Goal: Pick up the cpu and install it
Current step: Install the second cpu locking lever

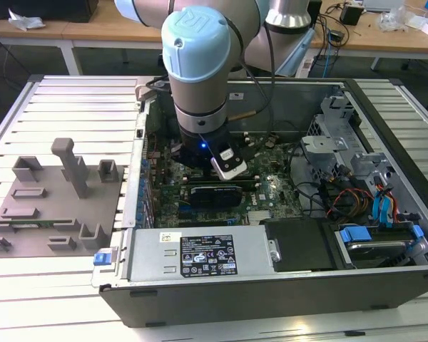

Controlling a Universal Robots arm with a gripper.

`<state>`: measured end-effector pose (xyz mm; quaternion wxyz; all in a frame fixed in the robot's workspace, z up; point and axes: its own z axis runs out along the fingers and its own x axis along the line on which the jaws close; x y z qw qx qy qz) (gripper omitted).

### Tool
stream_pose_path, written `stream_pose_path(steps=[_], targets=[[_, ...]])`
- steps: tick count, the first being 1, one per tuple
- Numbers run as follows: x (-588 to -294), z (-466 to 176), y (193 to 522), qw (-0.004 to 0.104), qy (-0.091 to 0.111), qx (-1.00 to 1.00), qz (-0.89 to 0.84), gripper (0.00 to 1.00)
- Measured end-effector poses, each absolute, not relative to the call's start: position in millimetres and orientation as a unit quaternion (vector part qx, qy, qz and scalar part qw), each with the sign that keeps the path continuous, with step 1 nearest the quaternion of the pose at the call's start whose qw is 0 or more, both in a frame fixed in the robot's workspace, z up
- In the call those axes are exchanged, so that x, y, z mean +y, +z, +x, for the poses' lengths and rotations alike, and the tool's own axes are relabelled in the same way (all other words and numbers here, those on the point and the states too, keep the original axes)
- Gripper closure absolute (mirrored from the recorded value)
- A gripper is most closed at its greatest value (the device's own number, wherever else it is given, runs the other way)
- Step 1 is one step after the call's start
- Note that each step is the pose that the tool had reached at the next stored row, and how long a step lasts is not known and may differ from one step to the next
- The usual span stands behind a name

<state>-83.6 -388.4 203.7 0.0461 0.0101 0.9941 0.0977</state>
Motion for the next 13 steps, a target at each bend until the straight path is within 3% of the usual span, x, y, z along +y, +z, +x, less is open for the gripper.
stream_pose_path(steps=[13], targets=[[-393.2,-77.3,202.8,0.046,0.101,0.994,0.010,0.89]])
